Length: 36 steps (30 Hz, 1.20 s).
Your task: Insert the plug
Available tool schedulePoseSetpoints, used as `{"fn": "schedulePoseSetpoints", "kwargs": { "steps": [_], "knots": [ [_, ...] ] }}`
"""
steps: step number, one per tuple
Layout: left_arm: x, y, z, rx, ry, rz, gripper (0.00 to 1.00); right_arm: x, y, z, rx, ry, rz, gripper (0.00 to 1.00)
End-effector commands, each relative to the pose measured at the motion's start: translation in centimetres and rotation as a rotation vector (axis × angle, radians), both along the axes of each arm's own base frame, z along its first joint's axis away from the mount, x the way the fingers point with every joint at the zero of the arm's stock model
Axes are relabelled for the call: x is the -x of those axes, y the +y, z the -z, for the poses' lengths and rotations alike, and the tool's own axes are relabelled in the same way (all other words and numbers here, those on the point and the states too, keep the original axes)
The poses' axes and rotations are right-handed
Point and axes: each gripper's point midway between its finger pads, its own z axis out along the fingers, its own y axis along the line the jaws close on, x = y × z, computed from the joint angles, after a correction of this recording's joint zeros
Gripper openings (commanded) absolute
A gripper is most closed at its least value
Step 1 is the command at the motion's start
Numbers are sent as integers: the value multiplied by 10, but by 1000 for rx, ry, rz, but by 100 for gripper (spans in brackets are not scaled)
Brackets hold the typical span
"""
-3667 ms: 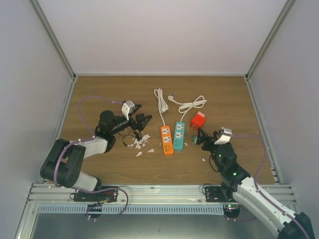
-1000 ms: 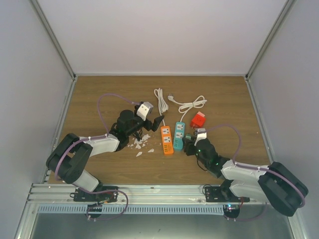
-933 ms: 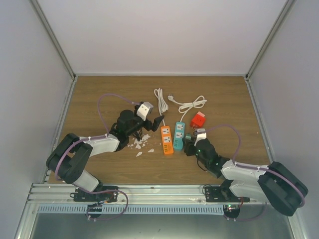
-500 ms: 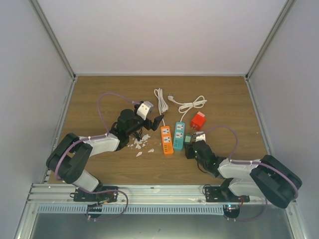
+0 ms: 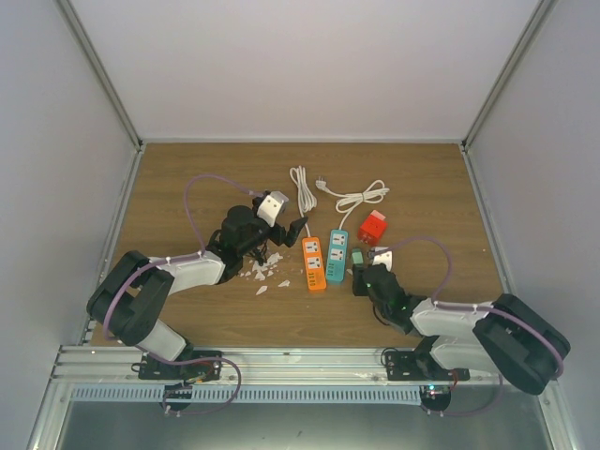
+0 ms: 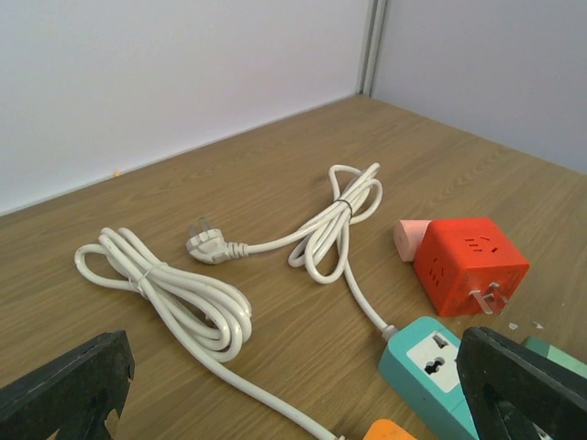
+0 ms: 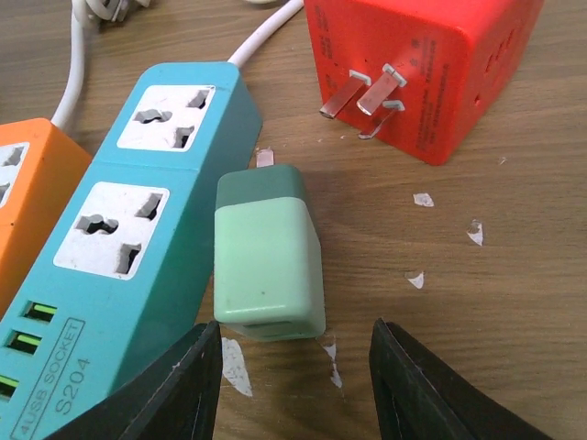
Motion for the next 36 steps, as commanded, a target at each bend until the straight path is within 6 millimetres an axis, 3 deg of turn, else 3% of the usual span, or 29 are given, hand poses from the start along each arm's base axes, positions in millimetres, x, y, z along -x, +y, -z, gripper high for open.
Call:
{"fn": "schedulePoseSetpoints", "kwargs": {
  "steps": [1, 4, 9, 20, 28, 36],
  "knots": [
    [-5, -2, -11, -4, -53, -7, 99, -7, 7, -11, -12, -41, -7, 46],
    [-5, -1, -11, -6, -54, -8, 99, -4, 29, -18, -53, -81, -132, 46],
    [-5, -1, -9, -13, -52, -10, 99, -9, 37, -11, -3, -56, -165, 45],
    [-5, 0, -7, -25, -50, -16, 99, -23, 20, 8, 74, -13, -30, 42],
    [-6, 2, -4, -37, -47, -22, 99, -27, 2, 10, 57, -11, 69, 42],
    [-6, 2, -3, -40, -46, -22, 99, -28, -1, 6, 57, -31, 68, 39]
  ]
}}
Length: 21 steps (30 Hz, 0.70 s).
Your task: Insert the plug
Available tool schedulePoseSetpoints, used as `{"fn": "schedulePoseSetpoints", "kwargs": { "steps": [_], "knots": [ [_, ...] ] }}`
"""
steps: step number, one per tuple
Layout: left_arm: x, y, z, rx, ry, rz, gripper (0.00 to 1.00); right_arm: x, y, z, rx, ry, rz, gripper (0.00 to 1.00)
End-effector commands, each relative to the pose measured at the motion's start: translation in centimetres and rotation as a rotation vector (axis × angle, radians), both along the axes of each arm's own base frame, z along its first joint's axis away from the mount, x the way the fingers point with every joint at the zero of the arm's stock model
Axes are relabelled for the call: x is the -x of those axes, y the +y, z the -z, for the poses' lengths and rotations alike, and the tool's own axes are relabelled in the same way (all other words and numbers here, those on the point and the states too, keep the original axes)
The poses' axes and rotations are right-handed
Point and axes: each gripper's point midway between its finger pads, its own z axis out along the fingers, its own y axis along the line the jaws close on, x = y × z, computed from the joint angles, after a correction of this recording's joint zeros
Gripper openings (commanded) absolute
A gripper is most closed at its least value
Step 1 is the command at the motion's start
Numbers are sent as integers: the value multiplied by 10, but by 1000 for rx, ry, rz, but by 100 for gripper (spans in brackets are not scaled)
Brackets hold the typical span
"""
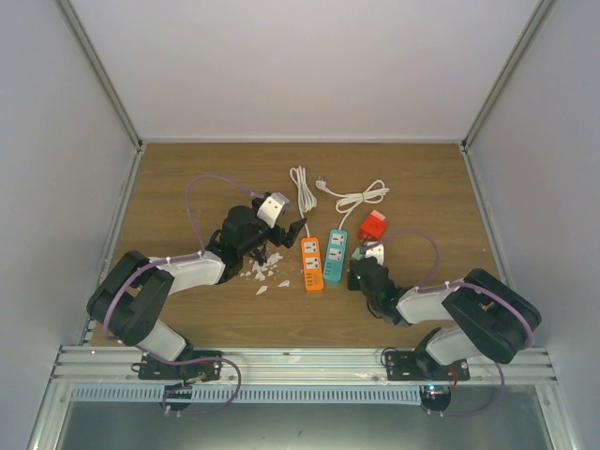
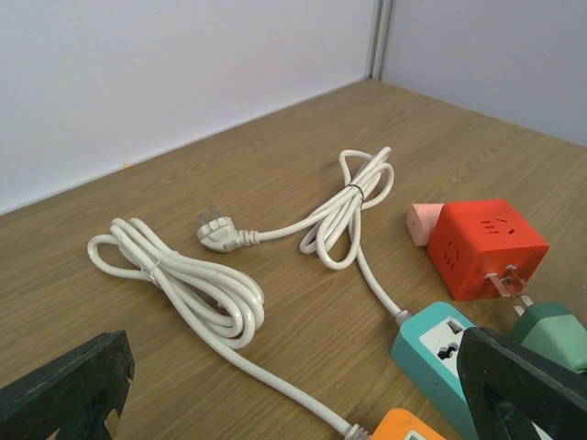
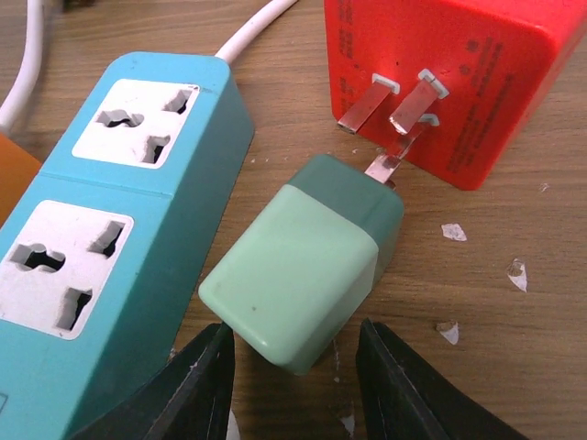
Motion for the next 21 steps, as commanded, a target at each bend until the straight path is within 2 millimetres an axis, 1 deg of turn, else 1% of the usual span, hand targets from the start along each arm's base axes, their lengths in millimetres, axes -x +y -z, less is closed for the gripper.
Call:
{"fn": "schedulePoseSetpoints", "kwargs": {
  "steps": [1, 5, 8, 12, 15, 21],
  "knots": [
    [-5, -1, -10, 8, -43, -11, 99, -8, -11, -9, -10, -46, 63, 39],
    [-6, -2, -9, 3, -41, -8, 99, -7, -22, -8, -23, -39, 95, 39],
    [-5, -2, -8, 0, -38, -8, 99, -4, -29, -10, -40, -50, 109, 45],
    [-5, -2, -8, 1, -36, -4, 99, -2, -18, -22, -80, -94, 31, 57],
    [-5, -2, -7, -1, -36, -3, 99, -4, -10, -26, -80, -105, -12, 63],
    [-6, -3, -6, -5, -33, -3, 99, -10, -4, -21, -68, -79, -17, 64]
  ]
}}
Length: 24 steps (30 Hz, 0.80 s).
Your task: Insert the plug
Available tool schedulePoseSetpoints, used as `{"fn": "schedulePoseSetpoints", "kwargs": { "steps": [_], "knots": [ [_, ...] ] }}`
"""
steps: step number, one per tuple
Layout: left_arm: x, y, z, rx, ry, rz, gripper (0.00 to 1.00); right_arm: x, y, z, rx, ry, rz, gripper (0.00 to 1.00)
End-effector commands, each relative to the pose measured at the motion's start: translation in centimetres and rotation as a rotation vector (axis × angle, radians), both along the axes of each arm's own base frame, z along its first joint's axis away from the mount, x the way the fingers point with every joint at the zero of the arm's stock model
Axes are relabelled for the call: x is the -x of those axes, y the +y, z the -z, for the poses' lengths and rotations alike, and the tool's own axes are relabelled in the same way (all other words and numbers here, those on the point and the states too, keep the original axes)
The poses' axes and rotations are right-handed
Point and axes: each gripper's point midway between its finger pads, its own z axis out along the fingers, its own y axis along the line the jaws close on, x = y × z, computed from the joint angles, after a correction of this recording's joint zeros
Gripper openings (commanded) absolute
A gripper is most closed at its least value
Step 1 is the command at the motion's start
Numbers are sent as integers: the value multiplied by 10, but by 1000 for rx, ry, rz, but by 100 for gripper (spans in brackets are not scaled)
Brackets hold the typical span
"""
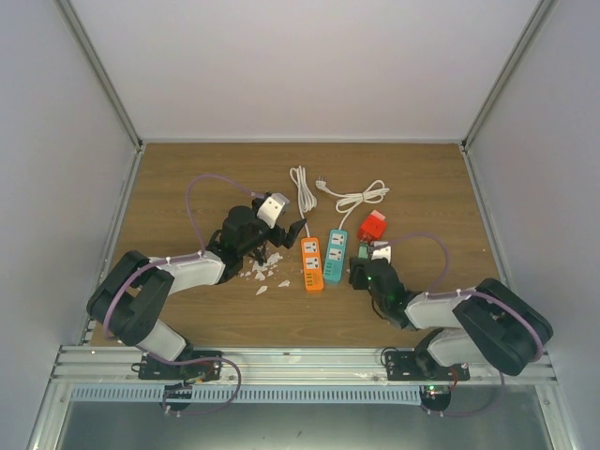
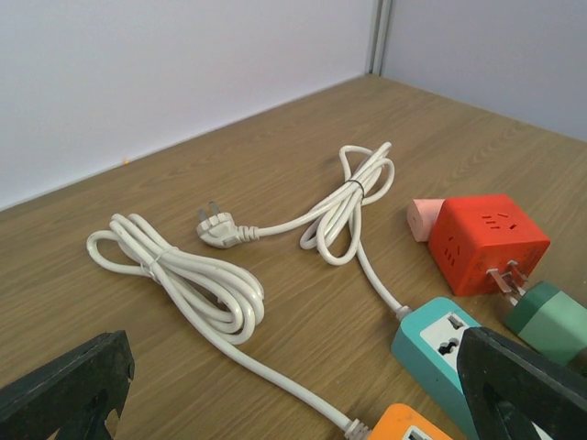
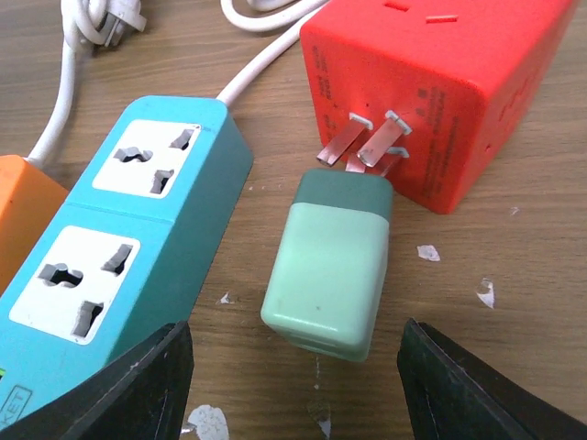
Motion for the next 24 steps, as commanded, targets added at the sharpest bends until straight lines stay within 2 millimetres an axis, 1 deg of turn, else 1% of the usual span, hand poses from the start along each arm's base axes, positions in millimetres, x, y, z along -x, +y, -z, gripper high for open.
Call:
{"fn": "schedulePoseSetpoints", "kwargs": {
  "steps": [1, 5, 10, 17, 20, 22, 24],
  "knots": [
    [-6, -3, -8, 1, -37, -4, 99, -12, 5, -5, -7, -18, 10, 64],
    [-7, -2, -6, -6, -36, -7, 99, -16, 2, -2, -3, -5, 40, 63],
    [-8, -1, -6, -10, -34, -17, 99, -21, -2, -1, -2, 4, 64, 59],
    [-8, -1, -5, -10, -33, -20, 99, -22, -2, 13, 18, 29, 69, 45],
    [-8, 0, -5, -13, -32, -25, 99, -22, -2, 13, 19, 29, 67, 34],
    [-9, 2, -5, -16, -34, -31, 99, -22, -2, 6, 10, 19, 65, 19],
    [-9, 4, -5, -17, -34, -41, 99, -21, -1, -6, 10, 6, 58, 8]
  ]
}}
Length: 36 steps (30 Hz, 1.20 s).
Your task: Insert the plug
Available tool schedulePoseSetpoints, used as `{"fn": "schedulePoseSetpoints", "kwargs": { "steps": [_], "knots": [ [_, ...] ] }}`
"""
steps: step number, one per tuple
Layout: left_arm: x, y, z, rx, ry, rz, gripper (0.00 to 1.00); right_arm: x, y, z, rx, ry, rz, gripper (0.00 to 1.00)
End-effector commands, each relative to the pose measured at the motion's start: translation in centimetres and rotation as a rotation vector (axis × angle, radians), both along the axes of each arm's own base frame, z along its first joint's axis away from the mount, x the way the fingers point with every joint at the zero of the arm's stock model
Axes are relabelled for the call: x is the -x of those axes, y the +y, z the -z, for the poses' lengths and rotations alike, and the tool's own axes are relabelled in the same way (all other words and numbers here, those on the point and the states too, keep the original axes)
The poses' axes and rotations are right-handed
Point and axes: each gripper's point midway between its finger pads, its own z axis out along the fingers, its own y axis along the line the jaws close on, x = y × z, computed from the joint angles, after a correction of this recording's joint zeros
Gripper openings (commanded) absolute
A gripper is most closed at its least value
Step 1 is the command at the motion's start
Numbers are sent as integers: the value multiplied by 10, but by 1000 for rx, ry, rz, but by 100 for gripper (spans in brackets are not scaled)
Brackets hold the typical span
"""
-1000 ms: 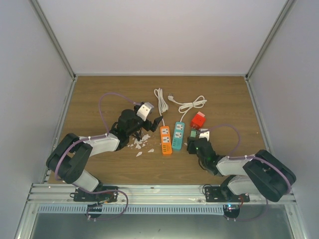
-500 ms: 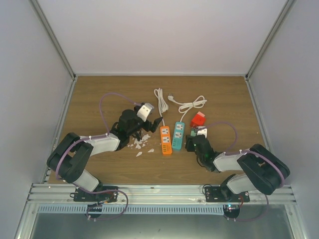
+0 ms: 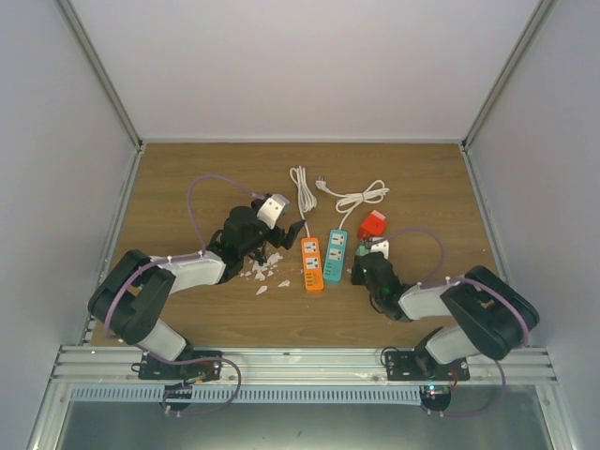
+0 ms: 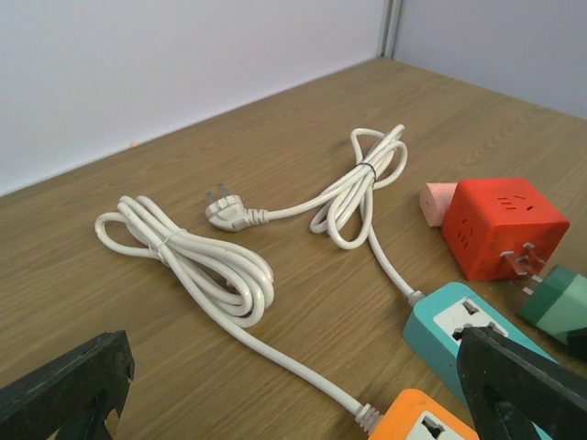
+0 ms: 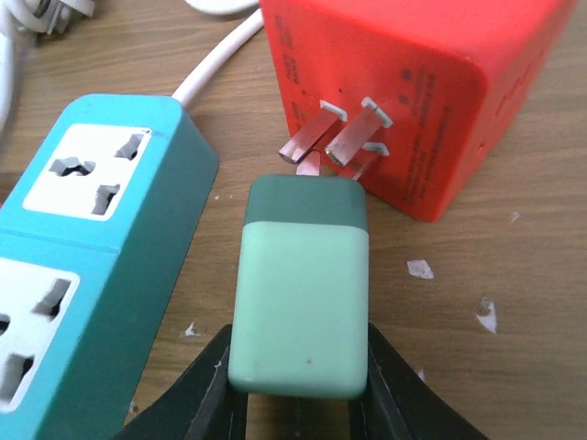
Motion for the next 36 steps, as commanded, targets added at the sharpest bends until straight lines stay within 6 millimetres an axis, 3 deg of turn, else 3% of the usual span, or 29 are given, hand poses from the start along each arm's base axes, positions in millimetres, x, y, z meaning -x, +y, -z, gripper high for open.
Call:
{"fn": "schedulePoseSetpoints", "kwargs": {
  "steps": [1, 6, 9, 13, 19, 24, 29, 33, 36],
  "knots": [
    [-8, 3, -14, 10, -51, -29, 99, -4, 0, -29, -7, -47, 13, 4],
    [-12, 12, -11, 21, -29, -38, 99, 7, 8, -71, -52, -43, 3, 1],
    [-12, 13, -7, 17, -17, -21, 99, 23, 18, -82, -48, 10, -45, 0],
    [-1, 2, -10, 40, -10, 63, 99, 44, 38, -104, -53, 41, -143, 0],
    [26, -5, -31, 118, -60, 175, 99, 74, 54, -125, -139, 56, -312, 1],
    [77, -24, -39, 121, -129, 457, 99, 97, 71, -136, -167, 104, -481, 1],
    [151, -51, -13, 26, -228, 909, 99, 133, 98, -150, -255, 173, -733, 0],
    [162, -53, -24, -12, -420, 795, 99, 149, 97, -154, -276, 210, -785, 1],
    [183, -47, -38, 1, -582, 765, 99, 160, 100, -155, -317, 244, -827, 0]
  ]
}}
